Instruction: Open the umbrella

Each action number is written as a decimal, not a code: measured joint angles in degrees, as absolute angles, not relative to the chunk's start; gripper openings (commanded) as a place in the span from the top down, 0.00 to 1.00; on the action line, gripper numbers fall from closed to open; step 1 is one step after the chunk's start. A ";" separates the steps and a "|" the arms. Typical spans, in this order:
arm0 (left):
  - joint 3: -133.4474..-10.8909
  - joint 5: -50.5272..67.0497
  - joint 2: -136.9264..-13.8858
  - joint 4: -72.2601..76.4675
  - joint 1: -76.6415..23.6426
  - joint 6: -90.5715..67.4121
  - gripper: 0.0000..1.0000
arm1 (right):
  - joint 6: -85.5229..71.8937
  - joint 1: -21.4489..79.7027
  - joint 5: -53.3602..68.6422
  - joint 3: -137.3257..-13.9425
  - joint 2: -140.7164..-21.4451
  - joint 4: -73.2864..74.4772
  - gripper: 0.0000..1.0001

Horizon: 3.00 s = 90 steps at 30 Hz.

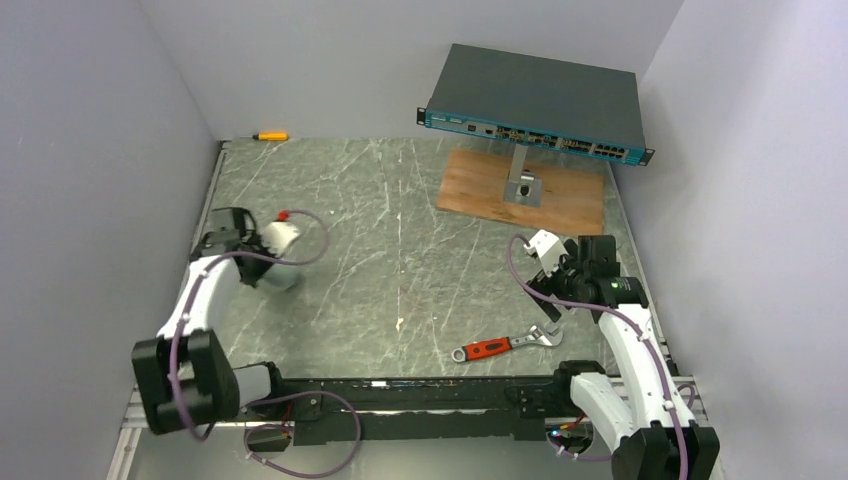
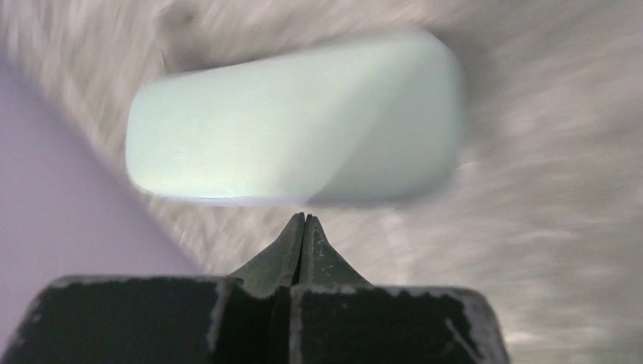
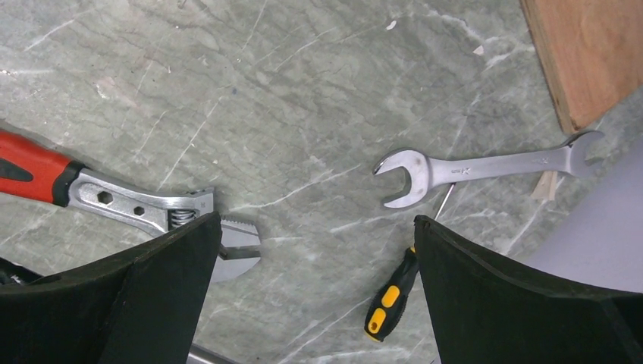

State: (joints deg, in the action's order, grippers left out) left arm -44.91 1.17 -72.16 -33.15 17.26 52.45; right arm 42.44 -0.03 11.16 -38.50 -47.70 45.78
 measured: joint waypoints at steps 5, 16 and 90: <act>-47.42 11.77 -63.46 -42.13 5.58 42.76 0.75 | 41.45 -0.03 12.10 -39.03 -49.10 45.84 0.00; -49.41 12.84 -58.67 -42.33 7.53 36.34 0.24 | 40.38 -0.03 14.66 -40.95 -50.74 45.93 0.00; -35.86 34.96 -30.46 -42.50 -3.29 47.13 0.11 | 55.83 42.02 31.83 -76.55 -111.09 35.99 0.32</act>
State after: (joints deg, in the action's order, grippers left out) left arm -35.86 34.96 -30.46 -42.50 -3.29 47.13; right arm 55.83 42.02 31.83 -76.55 -111.09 35.99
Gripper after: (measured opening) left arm 0.918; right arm 0.723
